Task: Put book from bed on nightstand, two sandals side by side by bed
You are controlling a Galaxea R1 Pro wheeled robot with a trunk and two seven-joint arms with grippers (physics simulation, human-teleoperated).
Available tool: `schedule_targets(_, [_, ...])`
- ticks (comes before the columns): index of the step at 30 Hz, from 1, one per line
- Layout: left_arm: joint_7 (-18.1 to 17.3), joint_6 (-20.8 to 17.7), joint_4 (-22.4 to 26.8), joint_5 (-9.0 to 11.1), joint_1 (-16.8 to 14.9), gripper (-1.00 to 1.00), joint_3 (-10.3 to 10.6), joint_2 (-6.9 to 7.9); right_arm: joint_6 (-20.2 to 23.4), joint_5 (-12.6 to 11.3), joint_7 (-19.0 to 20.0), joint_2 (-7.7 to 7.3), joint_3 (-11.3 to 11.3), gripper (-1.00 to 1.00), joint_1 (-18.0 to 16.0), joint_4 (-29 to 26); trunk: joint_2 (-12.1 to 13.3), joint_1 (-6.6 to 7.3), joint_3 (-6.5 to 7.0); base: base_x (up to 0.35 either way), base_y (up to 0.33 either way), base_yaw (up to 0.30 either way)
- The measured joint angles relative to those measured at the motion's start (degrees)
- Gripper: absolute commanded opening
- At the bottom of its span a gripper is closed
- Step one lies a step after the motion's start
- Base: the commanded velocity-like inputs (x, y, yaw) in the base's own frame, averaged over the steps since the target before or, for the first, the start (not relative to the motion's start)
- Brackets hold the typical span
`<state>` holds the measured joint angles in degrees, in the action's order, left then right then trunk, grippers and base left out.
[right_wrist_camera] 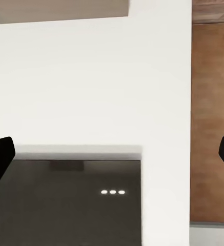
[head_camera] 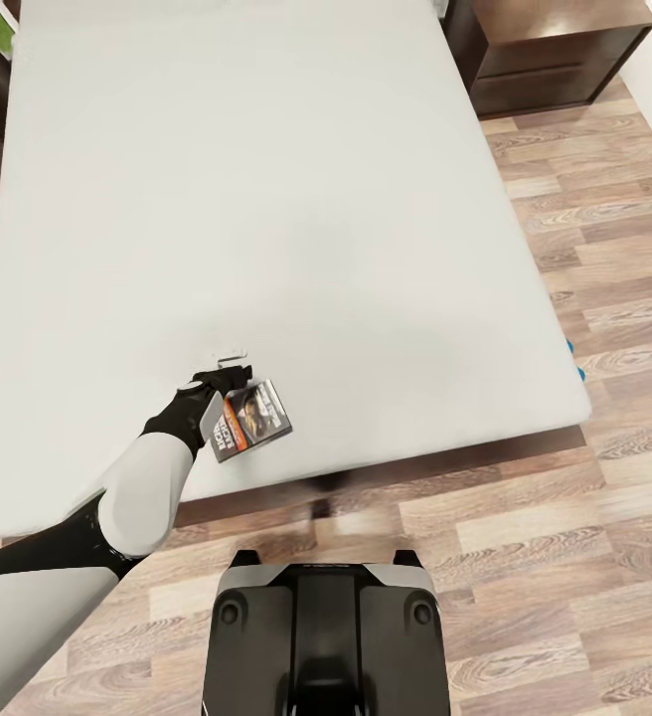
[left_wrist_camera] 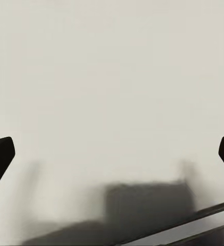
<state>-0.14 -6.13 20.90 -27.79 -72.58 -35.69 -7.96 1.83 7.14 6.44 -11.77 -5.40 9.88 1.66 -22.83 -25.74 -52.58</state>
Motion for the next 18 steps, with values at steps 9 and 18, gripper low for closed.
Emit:
schedule_targets(9, [-0.02, 1.05, -0.14, 0.01, 0.00, 1.00, 0.00, 0.02, 0.00, 0.05, -0.02, 0.01, 0.00, 1.00, -0.05, 0.00, 0.00, -0.01, -0.13, 0.020, 0.000, 0.000])
schedule_targets(18, [-0.02, 1.58, -0.02, 0.00, 0.75, 1.00, 0.00, 0.03, 0.00, 0.08, -0.03, -0.02, 0.00, 1.00, -0.06, 0.00, 0.01, -0.01, -0.77, 0.003, 0.000, 0.000])
